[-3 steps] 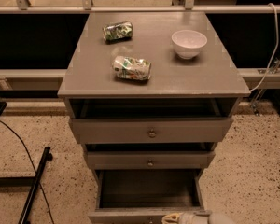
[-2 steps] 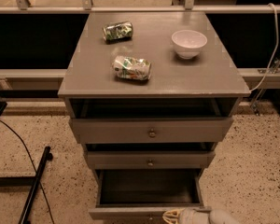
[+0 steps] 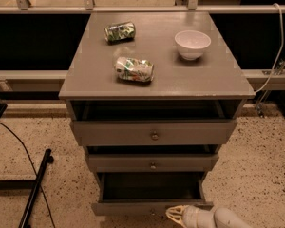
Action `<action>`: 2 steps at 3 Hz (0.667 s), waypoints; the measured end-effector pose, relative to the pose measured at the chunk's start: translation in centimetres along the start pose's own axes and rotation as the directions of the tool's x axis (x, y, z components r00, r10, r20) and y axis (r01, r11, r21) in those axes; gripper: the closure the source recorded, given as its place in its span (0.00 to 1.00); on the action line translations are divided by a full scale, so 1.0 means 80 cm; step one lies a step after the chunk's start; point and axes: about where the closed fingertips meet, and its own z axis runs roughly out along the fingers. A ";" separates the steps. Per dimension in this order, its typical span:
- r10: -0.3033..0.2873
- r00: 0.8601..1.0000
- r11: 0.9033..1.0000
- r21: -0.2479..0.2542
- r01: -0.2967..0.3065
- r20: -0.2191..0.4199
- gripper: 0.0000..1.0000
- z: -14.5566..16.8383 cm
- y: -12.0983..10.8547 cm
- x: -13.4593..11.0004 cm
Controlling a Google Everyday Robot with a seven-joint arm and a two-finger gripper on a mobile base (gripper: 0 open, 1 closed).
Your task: Close bottom drawer
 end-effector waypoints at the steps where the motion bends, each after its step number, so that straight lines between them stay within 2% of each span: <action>1: -0.029 0.999 0.999 -0.024 0.030 0.018 1.00 0.004 0.004 -0.004; 2: -0.093 0.995 0.995 0.024 0.092 0.021 1.00 0.030 -0.014 -0.004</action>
Offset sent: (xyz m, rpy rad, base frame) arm 0.0545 0.0282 -0.0148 -0.0508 -0.2090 0.0053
